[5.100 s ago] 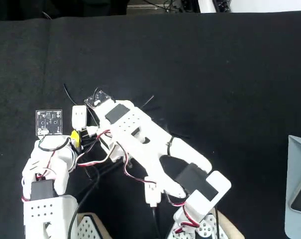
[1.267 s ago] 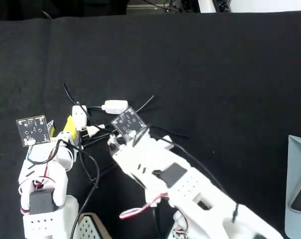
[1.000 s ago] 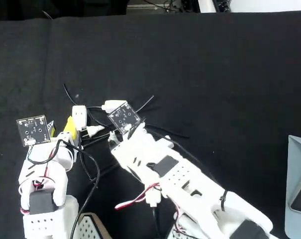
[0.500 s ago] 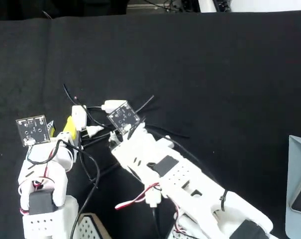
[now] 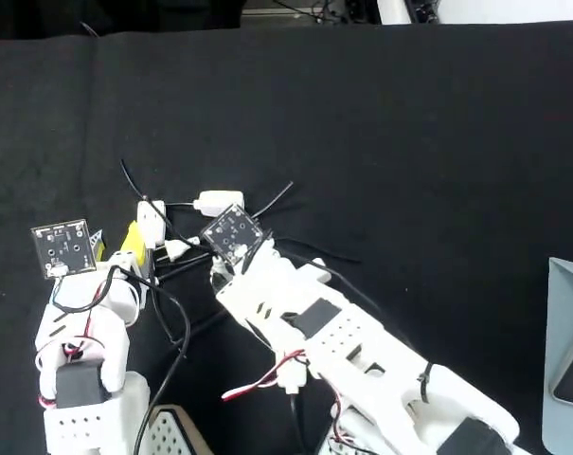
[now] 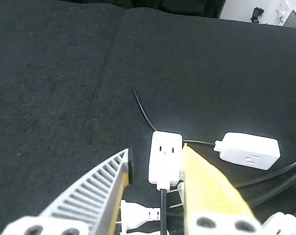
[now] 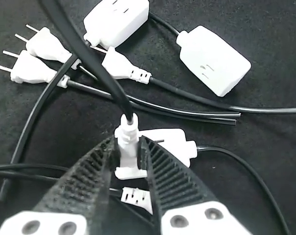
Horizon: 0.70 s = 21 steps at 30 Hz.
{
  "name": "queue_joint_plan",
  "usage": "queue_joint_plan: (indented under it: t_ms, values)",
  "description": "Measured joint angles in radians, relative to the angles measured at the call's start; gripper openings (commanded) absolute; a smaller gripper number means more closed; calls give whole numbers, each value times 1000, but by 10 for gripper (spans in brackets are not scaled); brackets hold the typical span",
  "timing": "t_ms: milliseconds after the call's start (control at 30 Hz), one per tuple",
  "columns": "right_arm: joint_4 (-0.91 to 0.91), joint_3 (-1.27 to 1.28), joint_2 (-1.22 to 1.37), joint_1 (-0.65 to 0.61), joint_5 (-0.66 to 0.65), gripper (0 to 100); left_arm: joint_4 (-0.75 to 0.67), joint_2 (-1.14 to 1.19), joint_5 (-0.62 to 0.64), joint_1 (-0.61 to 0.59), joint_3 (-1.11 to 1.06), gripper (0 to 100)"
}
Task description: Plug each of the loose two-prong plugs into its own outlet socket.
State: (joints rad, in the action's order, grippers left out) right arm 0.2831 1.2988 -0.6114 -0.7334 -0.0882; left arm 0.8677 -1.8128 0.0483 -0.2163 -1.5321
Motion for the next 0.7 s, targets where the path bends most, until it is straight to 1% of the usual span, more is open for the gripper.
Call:
queue_joint_plan:
  t_ms: [100, 267, 500, 567, 700]
  values:
    - [2, -17, 44, 0, -29, 11, 0, 0, 0, 0, 0, 173]
    - [5, -43, 137, 0, -37, 11, 0, 0, 0, 0, 0, 173]
    - [12, -55, 147, 3, -37, 11, 0, 0, 0, 0, 0, 173]
    - [37, -72, 153, 3, -37, 11, 0, 0, 0, 0, 0, 173]
    - [147, -164, 207, 5, -37, 11, 0, 0, 0, 0, 0, 173]
